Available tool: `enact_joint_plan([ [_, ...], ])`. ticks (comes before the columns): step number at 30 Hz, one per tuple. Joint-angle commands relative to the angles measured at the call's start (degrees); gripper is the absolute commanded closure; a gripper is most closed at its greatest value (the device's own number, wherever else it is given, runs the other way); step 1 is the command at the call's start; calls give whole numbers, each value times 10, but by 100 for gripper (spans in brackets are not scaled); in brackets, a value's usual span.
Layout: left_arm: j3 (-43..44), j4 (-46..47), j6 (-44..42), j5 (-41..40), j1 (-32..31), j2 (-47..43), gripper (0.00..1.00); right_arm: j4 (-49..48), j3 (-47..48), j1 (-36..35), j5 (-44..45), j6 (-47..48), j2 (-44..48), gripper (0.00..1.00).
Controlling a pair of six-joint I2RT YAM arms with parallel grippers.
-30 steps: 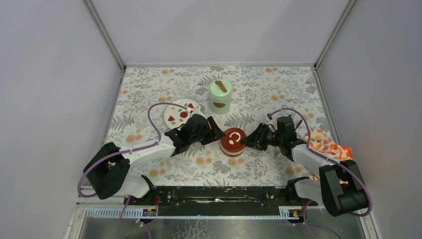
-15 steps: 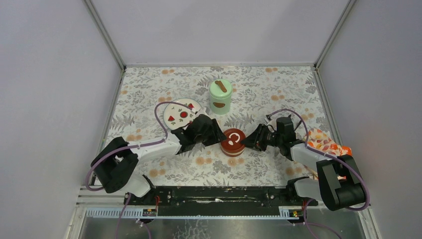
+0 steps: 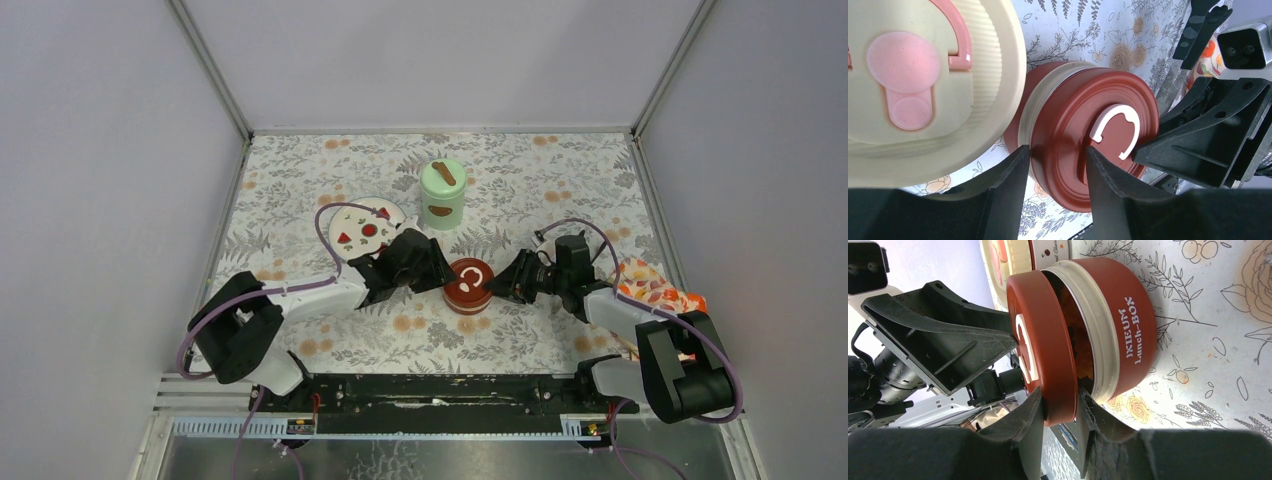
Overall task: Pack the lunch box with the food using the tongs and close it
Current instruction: Close the box lid on the packing box.
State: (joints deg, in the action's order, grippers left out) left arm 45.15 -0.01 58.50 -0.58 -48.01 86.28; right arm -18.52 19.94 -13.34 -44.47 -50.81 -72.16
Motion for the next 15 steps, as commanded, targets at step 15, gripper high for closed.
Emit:
enact_joint_plan([
  [15, 20, -16, -4, 1, -10, 20, 54, 104, 40, 4, 33, 85, 13, 52],
])
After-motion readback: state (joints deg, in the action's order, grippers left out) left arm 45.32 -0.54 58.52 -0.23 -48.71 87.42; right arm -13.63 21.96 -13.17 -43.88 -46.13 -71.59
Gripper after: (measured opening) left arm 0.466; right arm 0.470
